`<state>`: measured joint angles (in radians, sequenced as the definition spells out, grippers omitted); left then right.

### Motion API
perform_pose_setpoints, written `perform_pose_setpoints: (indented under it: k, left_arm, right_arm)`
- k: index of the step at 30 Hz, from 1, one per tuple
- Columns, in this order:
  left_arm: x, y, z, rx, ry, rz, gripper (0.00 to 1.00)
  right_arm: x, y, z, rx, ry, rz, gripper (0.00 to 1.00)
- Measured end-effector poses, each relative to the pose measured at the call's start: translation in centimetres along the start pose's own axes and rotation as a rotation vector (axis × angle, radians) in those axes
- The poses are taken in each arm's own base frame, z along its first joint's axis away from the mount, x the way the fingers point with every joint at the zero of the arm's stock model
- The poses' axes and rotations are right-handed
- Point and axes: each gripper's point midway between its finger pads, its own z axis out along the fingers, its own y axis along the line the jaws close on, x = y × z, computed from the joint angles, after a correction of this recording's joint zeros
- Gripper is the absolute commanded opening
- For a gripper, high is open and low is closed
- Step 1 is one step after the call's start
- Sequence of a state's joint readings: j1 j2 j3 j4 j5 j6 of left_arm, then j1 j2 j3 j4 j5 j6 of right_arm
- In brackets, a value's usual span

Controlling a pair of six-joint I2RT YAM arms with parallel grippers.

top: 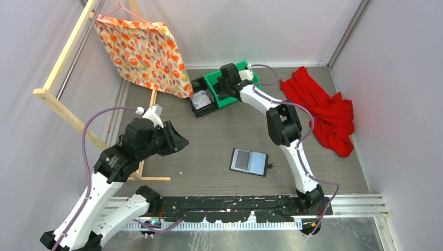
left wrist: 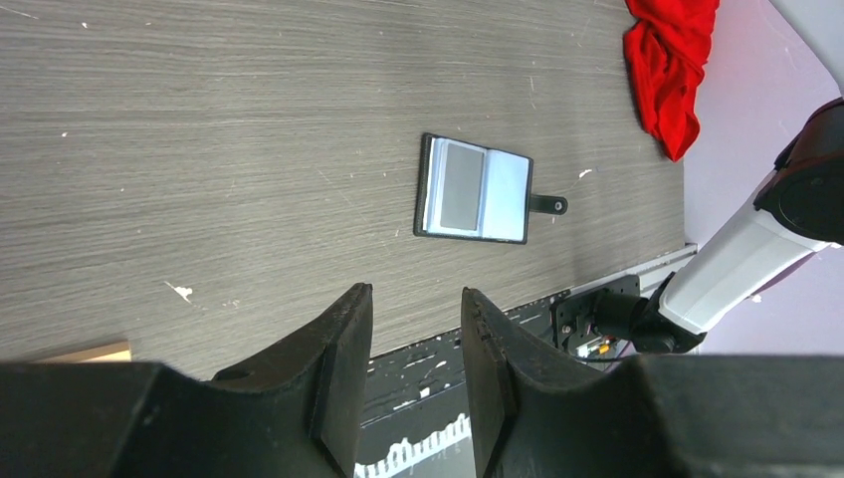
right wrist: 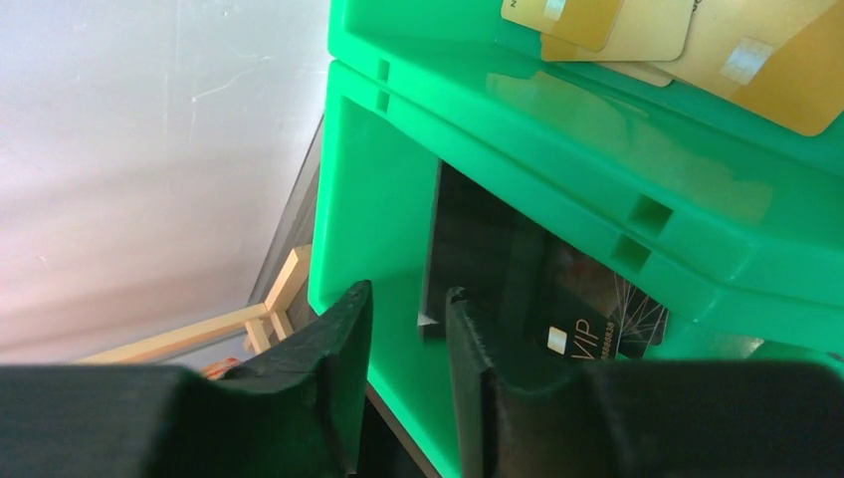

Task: Take the credit cards out of the card holder
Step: Place the credit card in the storage box, then remove the credit card from the card holder.

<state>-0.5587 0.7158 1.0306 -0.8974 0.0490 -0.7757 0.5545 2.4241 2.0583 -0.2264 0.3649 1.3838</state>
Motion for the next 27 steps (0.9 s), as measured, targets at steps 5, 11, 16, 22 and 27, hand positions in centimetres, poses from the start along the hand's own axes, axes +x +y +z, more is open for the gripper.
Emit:
perform_pose_setpoints:
  k: [5,11,16,22,27]
  left_arm:
    - [0.1,-0.2,0.0,0.011,0.006,-0.001,0.39]
    - [0.2,-0.2,0.2,0.012,0.021,0.016,0.39]
    - [0.4,-0.7,1.3,0.024,0.052,0.024,0.39]
    - [2.1,-1.4,4.5,0.08,0.148,0.01,0.39]
    - [4.9,-1.8,8.0,0.132,0.284,-0.026,0.4]
  right_arm:
    - [0.1,0.0,0.2,-0.002,0.0,0.001,0.55]
    - [0.5,-3.2,-1.6,0.036,0.031,-0.029,0.56]
    - [-0.5,-4.7,-6.9,0.03,0.07,-0.12,0.56]
    - [-4.2,-1.9,-18.2,-0.146,0.097,-0.276,0.57]
    - [-4.3,-7.0,-25.8,-0.202,0.205,-0.43,0.37]
